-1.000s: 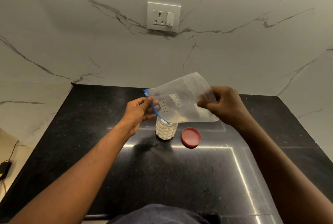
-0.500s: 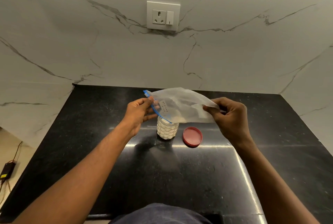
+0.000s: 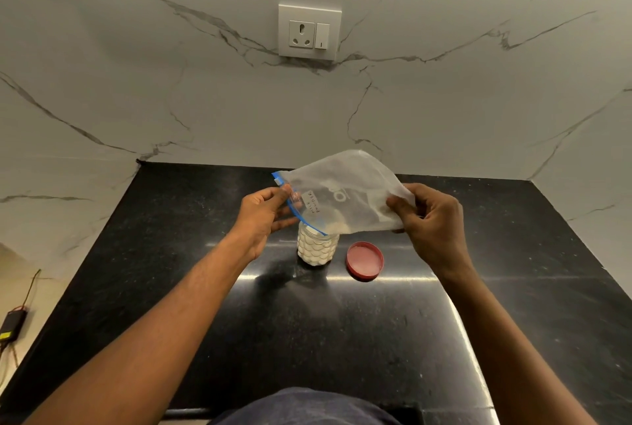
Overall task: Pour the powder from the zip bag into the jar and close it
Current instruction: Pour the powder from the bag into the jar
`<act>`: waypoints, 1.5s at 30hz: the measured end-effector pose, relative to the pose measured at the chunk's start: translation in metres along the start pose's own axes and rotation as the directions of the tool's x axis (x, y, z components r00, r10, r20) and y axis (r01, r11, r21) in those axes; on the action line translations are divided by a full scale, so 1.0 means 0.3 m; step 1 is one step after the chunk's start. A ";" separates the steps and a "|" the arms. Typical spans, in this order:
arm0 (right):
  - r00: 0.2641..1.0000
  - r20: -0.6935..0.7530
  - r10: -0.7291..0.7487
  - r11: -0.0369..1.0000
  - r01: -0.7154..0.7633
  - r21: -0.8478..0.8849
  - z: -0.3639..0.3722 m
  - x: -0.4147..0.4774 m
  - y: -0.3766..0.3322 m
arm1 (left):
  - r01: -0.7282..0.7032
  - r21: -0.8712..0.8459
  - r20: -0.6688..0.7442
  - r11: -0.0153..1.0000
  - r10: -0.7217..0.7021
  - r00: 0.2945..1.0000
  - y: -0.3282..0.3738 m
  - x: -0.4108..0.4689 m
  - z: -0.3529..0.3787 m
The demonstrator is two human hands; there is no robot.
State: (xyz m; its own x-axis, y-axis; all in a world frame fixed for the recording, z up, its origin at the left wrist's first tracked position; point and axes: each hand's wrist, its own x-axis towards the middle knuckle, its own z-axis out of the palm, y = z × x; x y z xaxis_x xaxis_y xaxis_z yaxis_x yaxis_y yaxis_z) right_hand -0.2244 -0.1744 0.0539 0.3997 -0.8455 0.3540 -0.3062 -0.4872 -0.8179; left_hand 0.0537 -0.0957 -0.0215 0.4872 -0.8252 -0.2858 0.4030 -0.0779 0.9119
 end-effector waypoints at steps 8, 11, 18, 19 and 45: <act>0.977 0.001 -0.211 0.971 0.210 -0.110 0.024 0.089 -0.110 | -0.005 0.018 0.015 1.000 0.005 1.000 -0.006 0.009 0.002; 0.952 -0.087 -0.293 0.954 0.284 -0.098 0.059 0.133 -0.145 | 0.000 0.015 0.011 1.000 0.000 1.000 -0.005 0.012 0.005; 0.995 0.092 0.031 0.996 -0.022 -0.090 0.020 0.082 -0.049 | 0.007 0.012 0.003 1.000 -0.007 1.000 0.003 0.008 -0.007; 0.992 0.103 0.073 0.995 -0.066 -0.074 0.016 0.058 -0.022 | 0.010 0.009 0.002 1.000 -0.010 1.000 0.004 0.007 -0.007; 0.988 -0.153 -0.015 0.994 0.031 0.103 0.144 0.037 -0.038 | 0.038 -0.020 0.013 0.999 -0.038 0.999 -0.015 -0.037 -0.022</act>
State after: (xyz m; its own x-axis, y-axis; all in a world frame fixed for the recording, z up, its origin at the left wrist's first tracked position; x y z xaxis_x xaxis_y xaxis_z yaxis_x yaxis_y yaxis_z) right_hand -0.1792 -0.1689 0.0476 0.2672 -0.8617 0.4314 -0.2027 -0.4879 -0.8490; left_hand 0.0515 -0.0827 -0.0243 0.4613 -0.8290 -0.3162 0.4367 -0.0981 0.8943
